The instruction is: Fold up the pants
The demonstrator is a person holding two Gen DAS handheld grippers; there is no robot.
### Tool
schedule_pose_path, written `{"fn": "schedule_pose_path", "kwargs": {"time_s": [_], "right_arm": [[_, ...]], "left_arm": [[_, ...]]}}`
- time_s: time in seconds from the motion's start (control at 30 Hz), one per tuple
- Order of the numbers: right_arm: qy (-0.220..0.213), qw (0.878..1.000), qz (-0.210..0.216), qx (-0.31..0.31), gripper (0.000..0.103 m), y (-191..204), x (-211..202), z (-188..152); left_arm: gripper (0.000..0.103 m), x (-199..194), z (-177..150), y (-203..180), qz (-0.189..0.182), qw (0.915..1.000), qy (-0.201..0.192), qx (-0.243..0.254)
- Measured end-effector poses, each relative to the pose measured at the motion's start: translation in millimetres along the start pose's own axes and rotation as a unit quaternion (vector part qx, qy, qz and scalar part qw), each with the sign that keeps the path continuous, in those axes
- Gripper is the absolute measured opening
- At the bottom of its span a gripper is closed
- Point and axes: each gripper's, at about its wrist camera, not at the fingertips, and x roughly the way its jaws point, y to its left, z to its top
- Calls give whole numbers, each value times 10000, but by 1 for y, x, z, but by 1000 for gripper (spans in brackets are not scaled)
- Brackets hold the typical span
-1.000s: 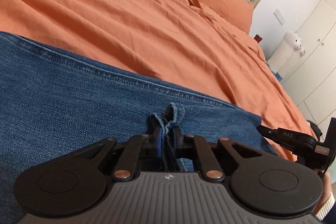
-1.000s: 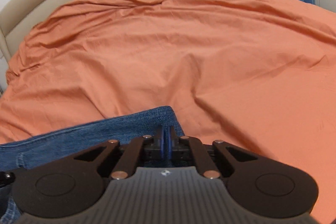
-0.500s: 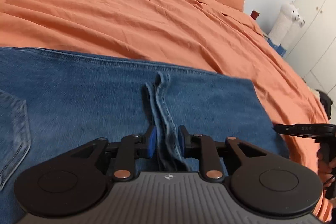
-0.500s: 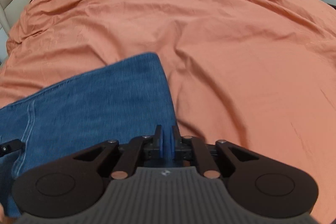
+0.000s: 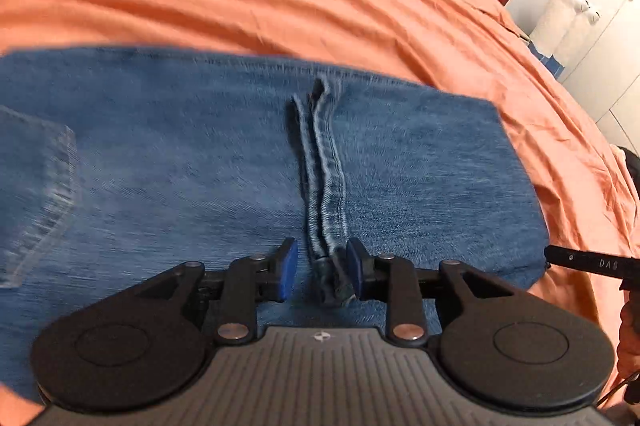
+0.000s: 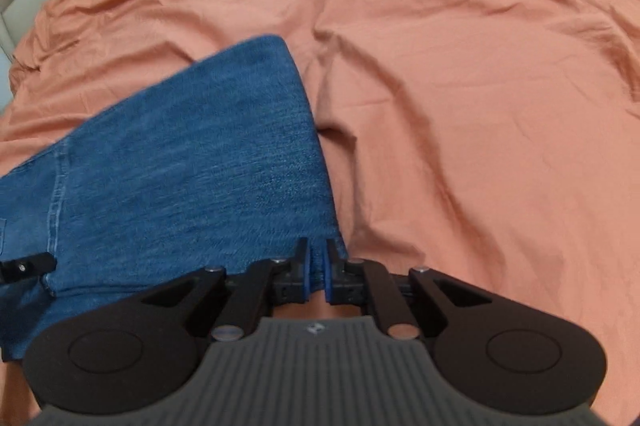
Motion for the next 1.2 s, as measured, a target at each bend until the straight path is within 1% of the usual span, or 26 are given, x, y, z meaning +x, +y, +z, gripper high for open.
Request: {"fn": "schedule_pose_path", "kwargs": {"time_s": [0.03, 0.1, 0.2, 0.27, 0.3, 0.33, 0.4, 0.47, 0.5, 0.57, 0.6, 0.67, 0.73, 0.8, 0.83, 0.9, 0.93, 0.97, 1.0, 1.03, 1.1, 1.2], "right_arm": [[-51, 9999, 65, -60, 5, 4, -6, -6], [-25, 9993, 346, -134, 5, 15, -16, -17], [-90, 9957, 840, -389, 5, 44, -31, -29], [-149, 9905, 1211, -630, 7, 70, -42, -37], [-154, 9874, 1389, -746, 12, 83, -46, -43], [-153, 9839, 1560, -859, 22, 98, -50, -48], [-138, 9759, 1901, -1064, 28, 128, -55, -64], [-100, 9644, 2216, -1439, 29, 162, -56, -84], [-83, 9570, 2302, -1761, 31, 179, -55, -96], [-199, 9400, 2291, -2519, 36, 214, -55, -120], [-243, 9309, 2289, -2838, 42, 227, -54, -130], [-224, 9140, 2319, -3322, 43, 250, -46, -147], [-386, 9052, 2246, -3587, 43, 264, -40, -156], [-585, 8999, 2104, -3774, 43, 275, -32, -159], [-676, 8995, 2042, -3802, 43, 278, -29, -160], [-848, 8976, 2087, -3788, 43, 280, -23, -161], [-891, 8962, 2148, -3779, 36, 281, -23, -162], [-901, 8938, 2202, -3801, 24, 283, -22, -162], [-821, 8931, 2207, -3832, 13, 284, -22, -164], [-810, 8948, 2139, -3835, 11, 283, -24, -166], [-821, 8929, 2075, -3911, 4, 277, -31, -174], [-804, 8908, 1948, -4026, 3, 275, -34, -188]], "left_arm": [[34, -11, 1, 2, 38, 9999, -36, 90], [34, -31, 1, 6, 84, 9997, -28, 241], [34, -61, -6, 12, 410, 9984, -18, 381], [34, -79, -15, 16, 622, 9971, 6, 448], [34, -87, -20, 18, 735, 9964, -36, 425], [34, -94, -25, 20, 826, 9958, -118, 373], [34, -103, -35, 28, 843, 9957, -318, 208], [34, -107, -44, 38, 732, 9961, -491, -25], [34, -107, -45, 43, 763, 9956, -531, -107], [34, -107, -48, 53, 880, 9939, -621, -253], [34, -108, -48, 55, 873, 9938, -623, -302], [34, -106, -47, 62, 782, 9942, -615, -405], [34, -104, -46, 68, 759, 9941, -614, -476], [34, -101, -47, 74, 721, 9940, -616, -541], [34, -99, -46, 77, 693, 9940, -606, -591], [34, -94, -45, 83, 652, 9938, -581, -682], [34, -92, -45, 85, 655, 9937, -567, -713], [34, -90, -44, 87, 660, 9937, -552, -719], [34, -87, -43, 89, 678, 9936, -535, -724], [34, -86, -43, 90, 714, 9934, -518, -737], [34, -83, -41, 94, 736, 9929, -495, -794], [34, -79, -39, 102, 796, 9914, -466, -925]]}}
